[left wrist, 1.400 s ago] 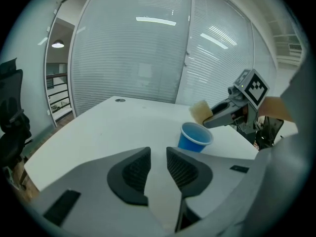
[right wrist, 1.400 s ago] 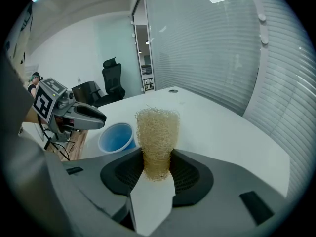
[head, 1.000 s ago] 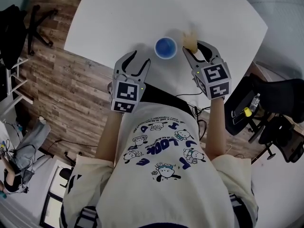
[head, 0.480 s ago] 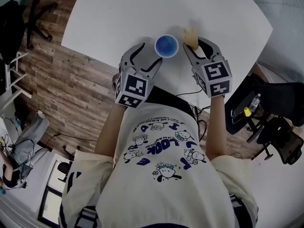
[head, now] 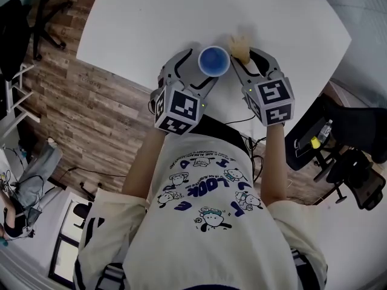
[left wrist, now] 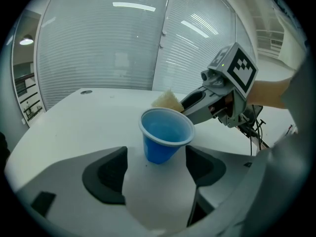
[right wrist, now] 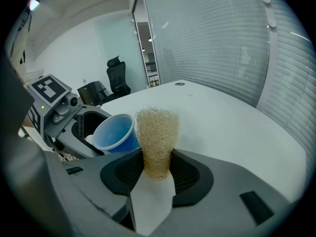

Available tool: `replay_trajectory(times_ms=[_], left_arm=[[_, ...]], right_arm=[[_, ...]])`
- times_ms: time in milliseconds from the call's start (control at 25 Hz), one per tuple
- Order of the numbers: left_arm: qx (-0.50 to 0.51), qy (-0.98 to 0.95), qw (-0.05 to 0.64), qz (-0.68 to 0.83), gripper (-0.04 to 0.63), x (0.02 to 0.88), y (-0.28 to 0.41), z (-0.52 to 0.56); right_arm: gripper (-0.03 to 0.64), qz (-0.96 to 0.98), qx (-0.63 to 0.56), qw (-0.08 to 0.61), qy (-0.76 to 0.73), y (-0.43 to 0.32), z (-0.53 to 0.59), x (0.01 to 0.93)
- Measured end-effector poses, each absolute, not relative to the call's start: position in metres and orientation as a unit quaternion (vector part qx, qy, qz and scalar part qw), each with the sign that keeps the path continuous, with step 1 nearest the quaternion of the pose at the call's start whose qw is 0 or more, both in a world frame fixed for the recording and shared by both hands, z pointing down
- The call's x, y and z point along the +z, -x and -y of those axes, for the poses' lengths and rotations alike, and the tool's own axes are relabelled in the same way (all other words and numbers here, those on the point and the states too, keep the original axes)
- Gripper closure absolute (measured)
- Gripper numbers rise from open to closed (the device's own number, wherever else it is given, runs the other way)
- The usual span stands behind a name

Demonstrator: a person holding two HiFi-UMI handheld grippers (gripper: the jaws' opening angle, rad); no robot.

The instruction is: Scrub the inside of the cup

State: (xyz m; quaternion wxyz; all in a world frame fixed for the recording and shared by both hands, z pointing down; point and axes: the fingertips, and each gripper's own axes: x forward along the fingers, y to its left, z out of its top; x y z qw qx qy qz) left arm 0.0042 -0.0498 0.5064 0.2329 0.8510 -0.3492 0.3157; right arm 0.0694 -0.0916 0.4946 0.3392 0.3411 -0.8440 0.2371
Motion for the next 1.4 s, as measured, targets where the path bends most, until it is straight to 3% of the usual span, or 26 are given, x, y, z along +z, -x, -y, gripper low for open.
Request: replay_trajectory(times_ms=[1400], left_arm=[[0.299,-0.849,0.262,0.348,0.258,0.507,-0.023,0.054]], right_arm=[[0.434,0.857,0.228,0.352,-0.301,-0.054,0.071,0.494]])
